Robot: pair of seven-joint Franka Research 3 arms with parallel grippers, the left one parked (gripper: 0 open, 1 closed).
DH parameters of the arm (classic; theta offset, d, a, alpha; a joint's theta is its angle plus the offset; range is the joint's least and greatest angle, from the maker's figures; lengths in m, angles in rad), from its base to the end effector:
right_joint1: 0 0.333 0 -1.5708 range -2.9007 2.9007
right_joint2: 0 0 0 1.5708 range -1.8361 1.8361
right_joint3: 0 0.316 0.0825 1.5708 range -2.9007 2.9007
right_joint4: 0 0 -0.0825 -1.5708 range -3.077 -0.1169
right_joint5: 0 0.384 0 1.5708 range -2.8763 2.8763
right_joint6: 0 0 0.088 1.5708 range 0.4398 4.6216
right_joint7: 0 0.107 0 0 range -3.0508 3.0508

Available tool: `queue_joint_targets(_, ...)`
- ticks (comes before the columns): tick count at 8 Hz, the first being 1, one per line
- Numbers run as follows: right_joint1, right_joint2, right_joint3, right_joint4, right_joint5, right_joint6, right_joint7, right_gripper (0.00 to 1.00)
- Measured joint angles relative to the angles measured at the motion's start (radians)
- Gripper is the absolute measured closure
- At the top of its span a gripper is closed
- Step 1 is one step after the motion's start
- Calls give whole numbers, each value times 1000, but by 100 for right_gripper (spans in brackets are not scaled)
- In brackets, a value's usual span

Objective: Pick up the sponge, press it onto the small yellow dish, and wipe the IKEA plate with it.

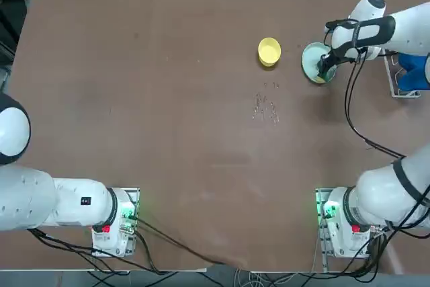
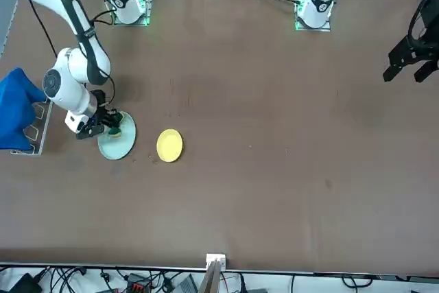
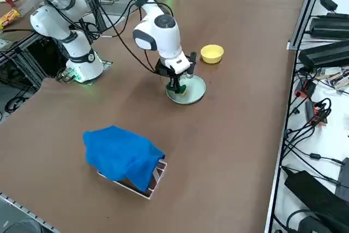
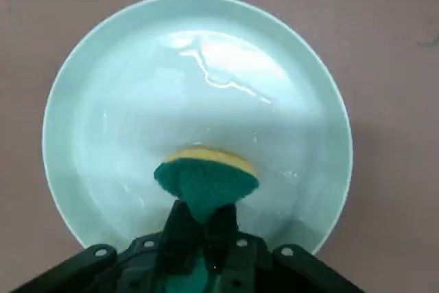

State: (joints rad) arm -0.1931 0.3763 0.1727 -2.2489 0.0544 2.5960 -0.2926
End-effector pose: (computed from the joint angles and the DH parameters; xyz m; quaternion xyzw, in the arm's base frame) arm 0.5397 -0.0099 0.1968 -0.9932 -0.1068 0.0053 0.0469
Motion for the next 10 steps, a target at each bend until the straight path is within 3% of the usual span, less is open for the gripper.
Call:
queue_joint_targets(3,23,55,9,83,0,-2,10,91)
queue_joint_targets(6,103,70,11,138,0,-21,96,91)
queue_joint_targets(8,110,19,10,158,0,-150,120,91)
queue_joint_targets(10,109,-100,13,152,1,-318,164,91)
